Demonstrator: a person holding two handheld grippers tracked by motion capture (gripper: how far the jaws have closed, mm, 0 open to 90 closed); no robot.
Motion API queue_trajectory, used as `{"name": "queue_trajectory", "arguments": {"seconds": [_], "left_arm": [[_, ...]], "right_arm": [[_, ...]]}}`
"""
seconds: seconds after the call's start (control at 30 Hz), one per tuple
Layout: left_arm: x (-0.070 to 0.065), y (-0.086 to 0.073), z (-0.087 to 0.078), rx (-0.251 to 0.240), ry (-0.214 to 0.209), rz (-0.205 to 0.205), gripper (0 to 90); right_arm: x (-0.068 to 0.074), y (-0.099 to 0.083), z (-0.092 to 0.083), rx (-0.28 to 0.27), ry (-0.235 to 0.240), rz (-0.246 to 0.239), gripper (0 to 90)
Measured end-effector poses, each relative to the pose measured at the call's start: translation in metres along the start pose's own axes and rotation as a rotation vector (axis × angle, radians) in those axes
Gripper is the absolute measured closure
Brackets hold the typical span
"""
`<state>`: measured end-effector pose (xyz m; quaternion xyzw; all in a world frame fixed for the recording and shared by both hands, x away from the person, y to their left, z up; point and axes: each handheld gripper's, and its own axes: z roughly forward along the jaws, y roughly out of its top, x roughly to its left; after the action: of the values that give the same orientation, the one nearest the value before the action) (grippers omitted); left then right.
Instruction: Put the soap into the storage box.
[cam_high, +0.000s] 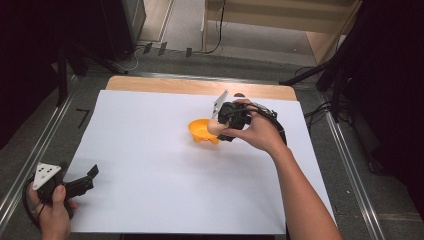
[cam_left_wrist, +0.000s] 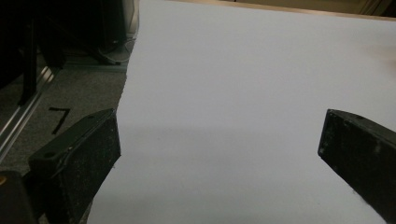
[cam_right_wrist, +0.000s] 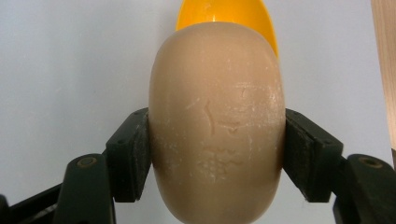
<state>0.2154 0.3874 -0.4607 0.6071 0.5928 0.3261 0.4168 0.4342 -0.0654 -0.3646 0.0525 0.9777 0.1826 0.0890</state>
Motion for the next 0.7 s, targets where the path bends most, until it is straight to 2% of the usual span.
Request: {"name": "queue_trajectory", "arguments": {"seconds": [0.7], "left_arm": [[0.0,0.0,0.0,0.001,0.0,0.003,0.0]], "right_arm": [[-0.007,0.02,0.018,0.005,0.032,-0.019,32.5]]}}
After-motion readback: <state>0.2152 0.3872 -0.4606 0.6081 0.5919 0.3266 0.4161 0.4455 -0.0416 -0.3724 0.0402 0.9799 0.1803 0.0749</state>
